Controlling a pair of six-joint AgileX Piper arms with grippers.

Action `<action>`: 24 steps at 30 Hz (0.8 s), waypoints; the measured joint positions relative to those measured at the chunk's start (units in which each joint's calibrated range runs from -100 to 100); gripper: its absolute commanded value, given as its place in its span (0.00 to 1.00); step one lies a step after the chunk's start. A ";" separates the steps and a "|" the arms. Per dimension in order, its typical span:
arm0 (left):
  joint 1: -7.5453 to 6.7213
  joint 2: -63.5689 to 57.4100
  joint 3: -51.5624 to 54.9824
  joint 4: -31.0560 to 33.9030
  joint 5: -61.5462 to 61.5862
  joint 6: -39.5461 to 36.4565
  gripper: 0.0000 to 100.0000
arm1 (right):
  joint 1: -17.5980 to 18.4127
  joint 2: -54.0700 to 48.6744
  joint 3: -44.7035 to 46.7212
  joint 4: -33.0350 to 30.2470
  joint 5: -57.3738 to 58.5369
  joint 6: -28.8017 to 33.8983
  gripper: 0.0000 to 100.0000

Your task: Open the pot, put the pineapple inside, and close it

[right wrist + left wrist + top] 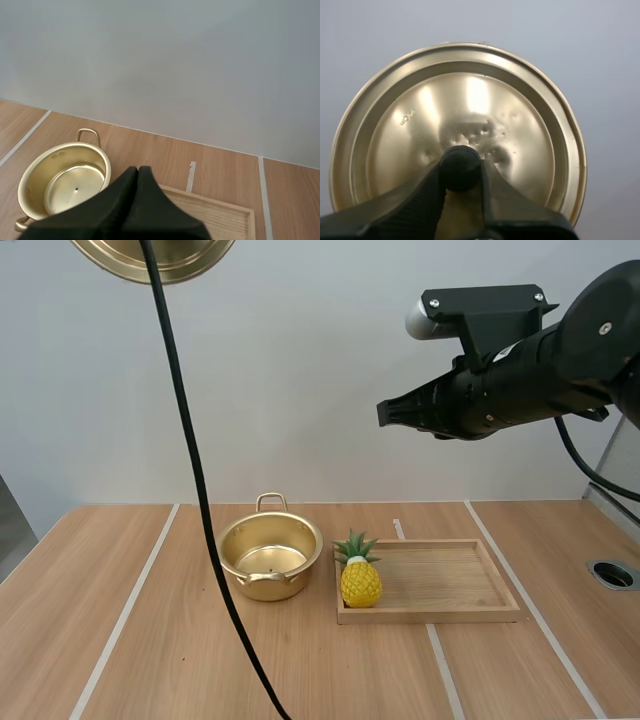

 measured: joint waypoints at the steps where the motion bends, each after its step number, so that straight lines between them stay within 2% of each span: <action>1: 0.00 0.00 0.00 0.00 0.14 -0.24 0.00 | 0.00 0.00 0.00 0.10 0.00 0.01 0.00; 9: 0.00 -0.24 0.00 0.08 3.30 -0.70 0.00 | 0.00 0.00 0.00 0.41 0.84 -0.45 0.00; 15: 0.00 -0.24 0.00 0.08 5.60 -0.70 0.00 | 0.00 0.72 0.00 5.36 1.35 -5.57 0.00; 24: 0.00 -0.24 0.00 0.08 8.10 -0.78 0.00 | 0.00 7.20 0.00 8.23 4.60 -7.64 0.00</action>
